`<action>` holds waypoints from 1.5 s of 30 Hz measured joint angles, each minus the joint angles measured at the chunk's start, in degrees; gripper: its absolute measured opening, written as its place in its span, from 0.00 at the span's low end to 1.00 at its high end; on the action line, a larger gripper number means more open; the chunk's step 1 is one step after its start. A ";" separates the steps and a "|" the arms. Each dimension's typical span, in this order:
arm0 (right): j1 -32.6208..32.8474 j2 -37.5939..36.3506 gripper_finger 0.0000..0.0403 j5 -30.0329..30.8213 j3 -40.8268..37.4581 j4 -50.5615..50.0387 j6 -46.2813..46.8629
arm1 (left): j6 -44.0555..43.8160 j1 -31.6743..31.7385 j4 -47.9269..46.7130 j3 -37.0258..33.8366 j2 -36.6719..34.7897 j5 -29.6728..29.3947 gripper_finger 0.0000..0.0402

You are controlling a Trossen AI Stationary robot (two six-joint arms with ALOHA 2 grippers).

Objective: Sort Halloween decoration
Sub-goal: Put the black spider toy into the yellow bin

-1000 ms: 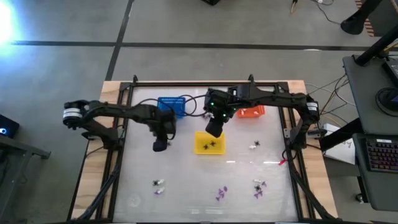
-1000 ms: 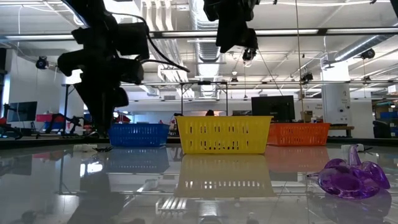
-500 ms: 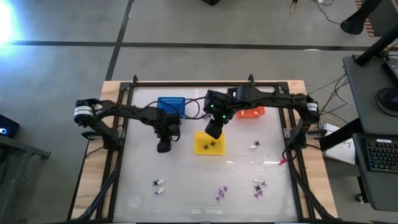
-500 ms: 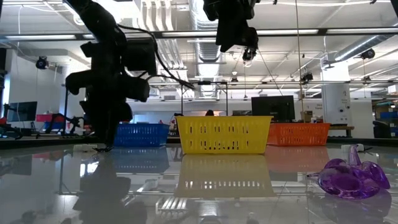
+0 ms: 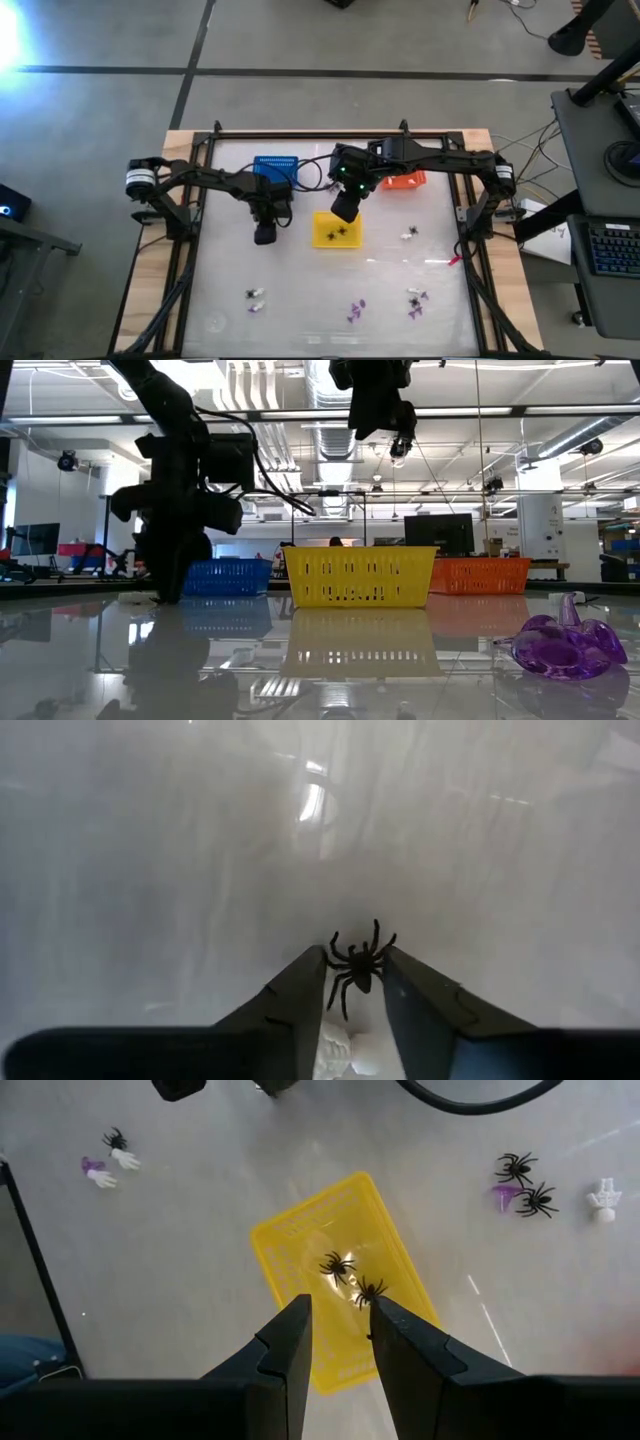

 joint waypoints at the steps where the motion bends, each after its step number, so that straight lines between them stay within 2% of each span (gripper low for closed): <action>1: 0.00 0.00 0.24 -0.02 0.00 0.00 0.00 | 0.07 0.00 0.02 -0.02 0.00 -0.11 0.17; 5: 0.00 0.00 0.24 0.00 0.00 0.00 0.00 | 1.56 0.02 0.08 -0.04 0.06 -0.06 0.04; 7: 0.00 -0.02 0.24 0.00 0.00 0.00 -0.02 | 1.77 0.02 0.23 -0.07 0.11 0.04 0.02; 16: 0.00 -0.19 0.24 0.00 0.00 -1.29 -0.02 | 3.80 -0.09 0.67 -0.31 -2.36 0.75 0.00; 21: 0.00 -0.66 0.24 0.00 0.00 -1.64 -0.02 | 3.82 -0.21 -0.18 -0.36 -4.58 3.54 0.00; 30: 0.00 -1.77 0.24 0.59 0.00 -2.36 -0.02 | 3.82 -0.20 -1.37 -0.21 -4.96 4.61 0.00; 38: 0.00 -2.21 0.24 1.01 0.00 -2.53 -0.01 | 4.53 -0.24 -1.54 2.71 -5.12 6.12 0.00; 45: 0.00 -2.21 0.24 1.03 0.00 -2.53 -0.02 | 6.47 -0.23 -4.19 8.26 -5.18 6.14 0.00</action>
